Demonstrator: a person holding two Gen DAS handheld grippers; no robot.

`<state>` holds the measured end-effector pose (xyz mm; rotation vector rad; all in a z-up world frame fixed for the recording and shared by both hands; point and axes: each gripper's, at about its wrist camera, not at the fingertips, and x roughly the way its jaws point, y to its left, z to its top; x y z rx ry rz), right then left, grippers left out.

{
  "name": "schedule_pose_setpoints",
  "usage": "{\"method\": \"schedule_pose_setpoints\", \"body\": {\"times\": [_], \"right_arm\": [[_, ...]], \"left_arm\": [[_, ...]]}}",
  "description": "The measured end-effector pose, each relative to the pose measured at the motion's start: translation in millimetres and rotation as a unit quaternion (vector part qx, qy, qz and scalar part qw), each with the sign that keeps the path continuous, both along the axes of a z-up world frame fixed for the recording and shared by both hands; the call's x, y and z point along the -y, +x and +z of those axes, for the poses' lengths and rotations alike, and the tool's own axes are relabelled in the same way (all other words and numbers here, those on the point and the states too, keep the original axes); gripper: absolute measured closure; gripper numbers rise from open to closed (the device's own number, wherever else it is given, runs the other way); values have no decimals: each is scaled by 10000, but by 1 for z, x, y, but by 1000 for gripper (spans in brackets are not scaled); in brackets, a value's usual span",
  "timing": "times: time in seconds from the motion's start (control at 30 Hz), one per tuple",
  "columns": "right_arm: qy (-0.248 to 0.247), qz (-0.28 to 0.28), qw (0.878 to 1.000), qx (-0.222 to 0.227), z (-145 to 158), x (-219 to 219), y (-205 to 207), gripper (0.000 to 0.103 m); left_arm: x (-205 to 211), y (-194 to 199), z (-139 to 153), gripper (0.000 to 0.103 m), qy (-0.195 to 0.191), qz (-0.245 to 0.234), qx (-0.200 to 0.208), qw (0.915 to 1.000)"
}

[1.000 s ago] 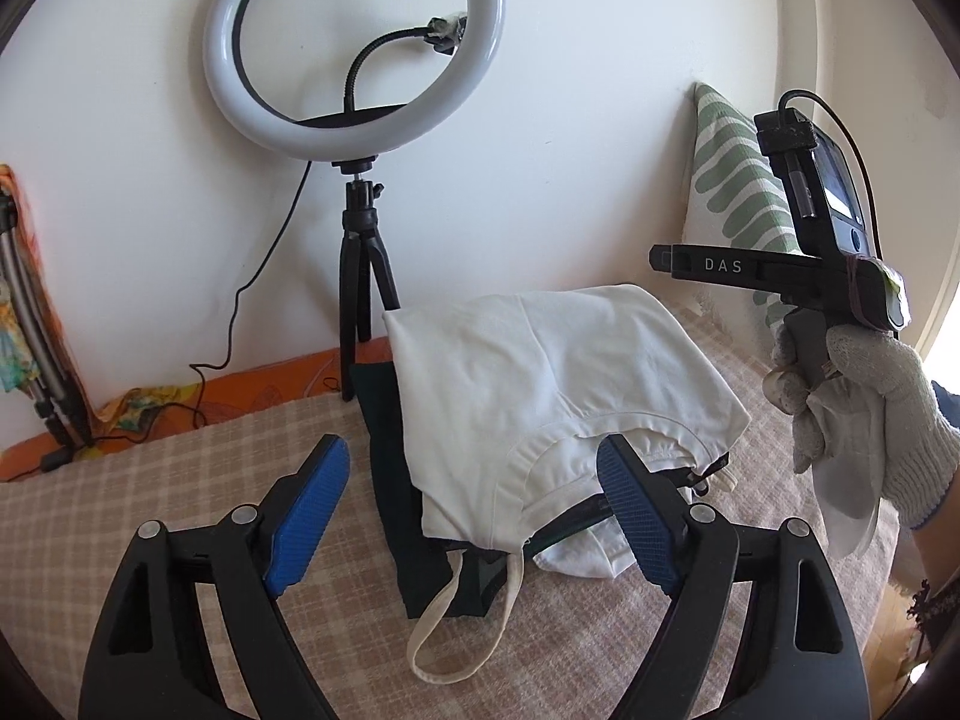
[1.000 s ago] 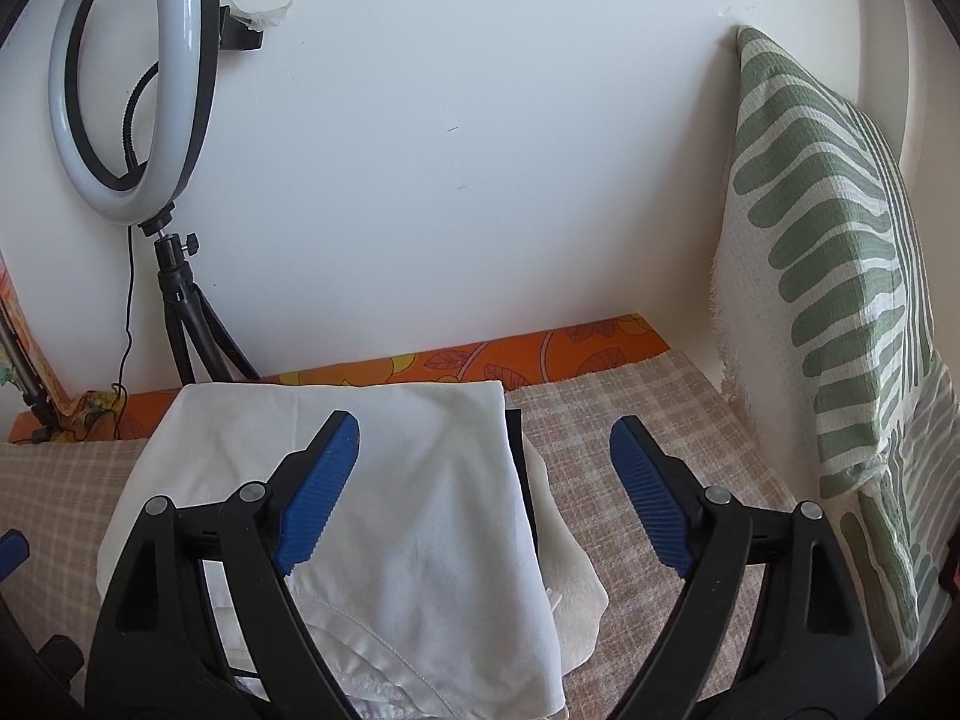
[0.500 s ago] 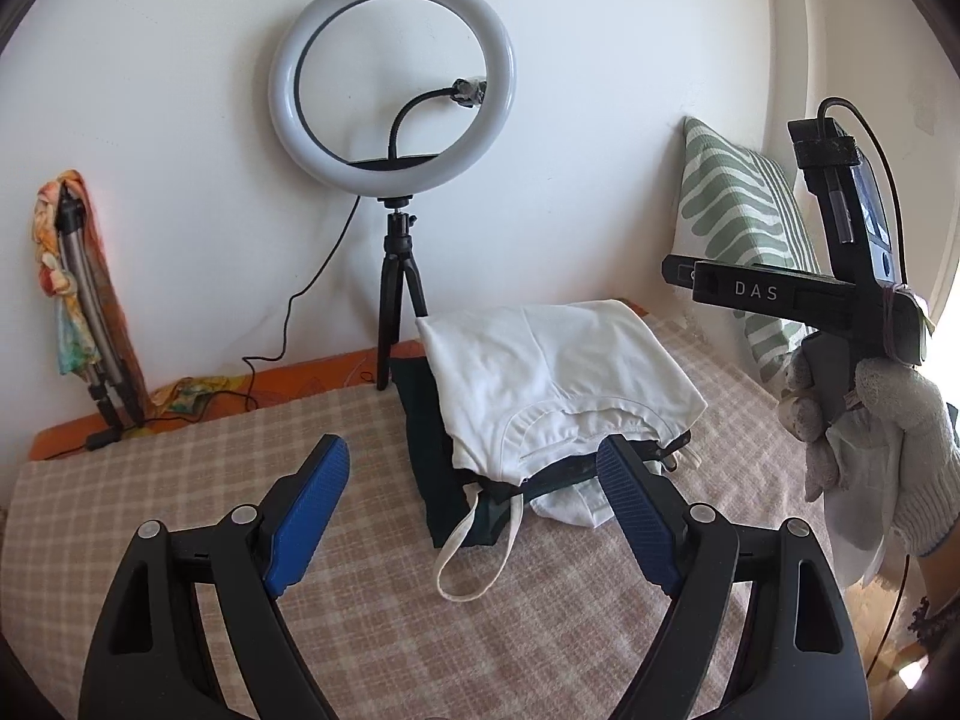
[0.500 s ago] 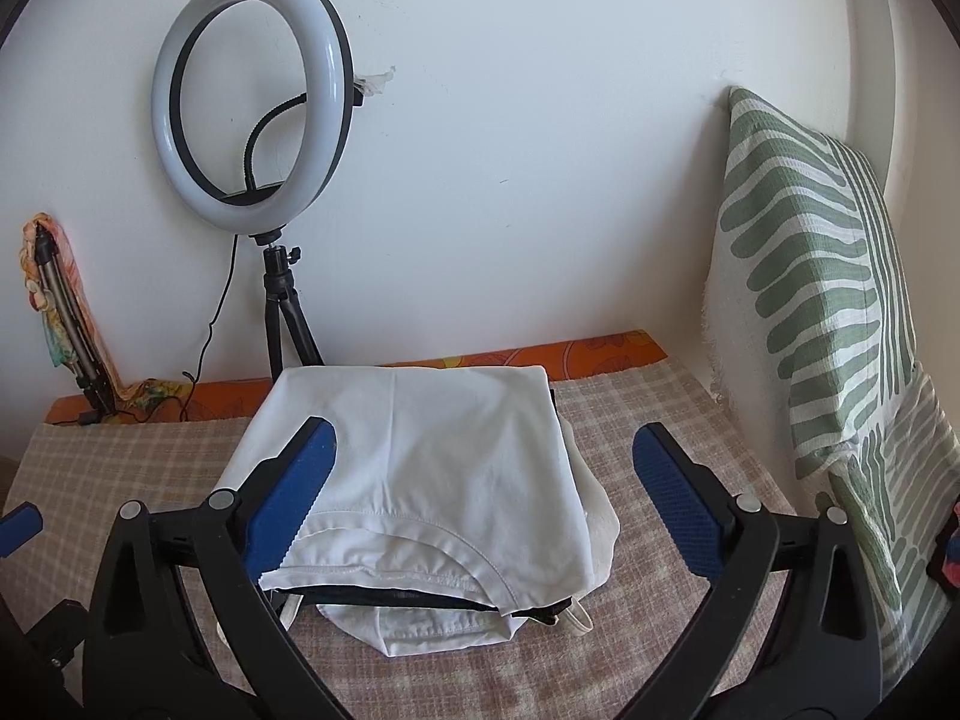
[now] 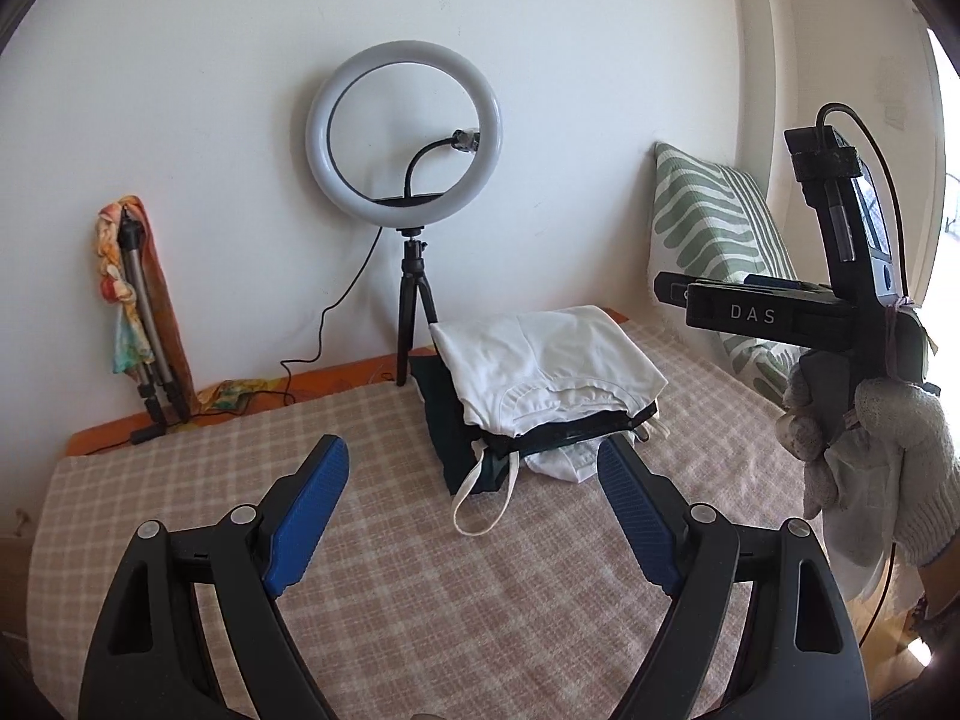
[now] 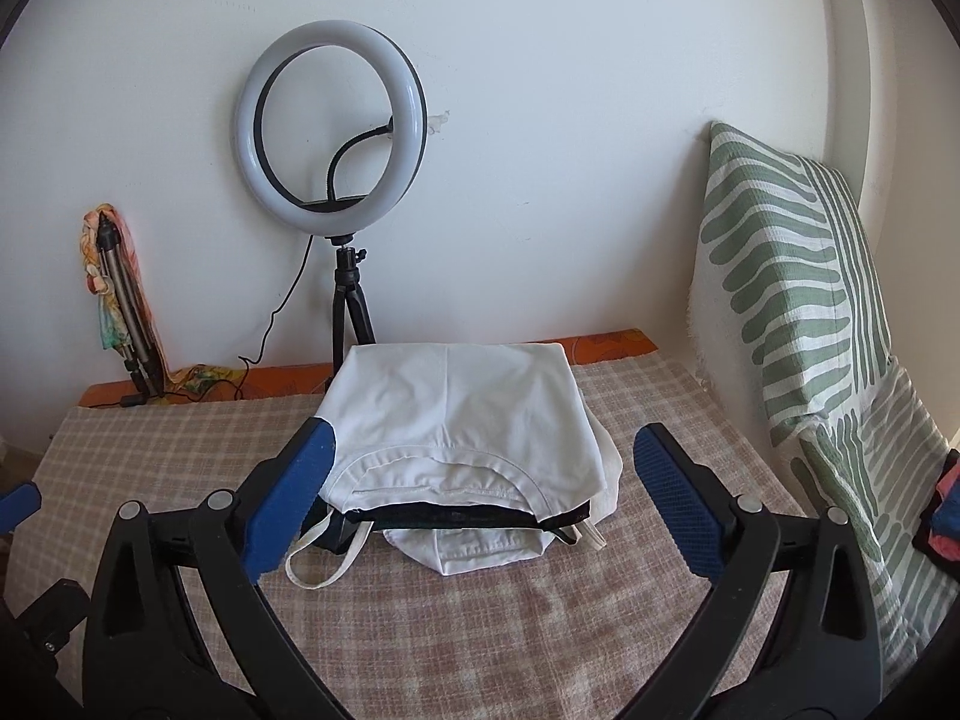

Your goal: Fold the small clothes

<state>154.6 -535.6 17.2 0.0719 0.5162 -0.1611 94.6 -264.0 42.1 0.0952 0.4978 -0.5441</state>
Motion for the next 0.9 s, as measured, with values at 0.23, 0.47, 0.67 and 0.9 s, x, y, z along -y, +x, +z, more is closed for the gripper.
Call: {"method": "schedule_pose_setpoints", "body": {"times": [0.23, 0.47, 0.67, 0.9], "right_arm": [[-1, 67, 9999, 139, -5, -31, -40, 1], [161, -86, 9994, 311, -21, -48, -69, 0], [218, -138, 9992, 302, -32, -51, -70, 0], [349, -160, 9986, 377, -39, -56, -73, 0]], "left_arm": [[-23, -23, -6, 16, 22, 69, 71, 9999], [-38, -41, -15, 3, 153, 266, 339, 9990], [-38, -45, -28, 1, 359, 224, 323, 9986], [-36, -46, -42, 1, 526, 351, 124, 9979]]}}
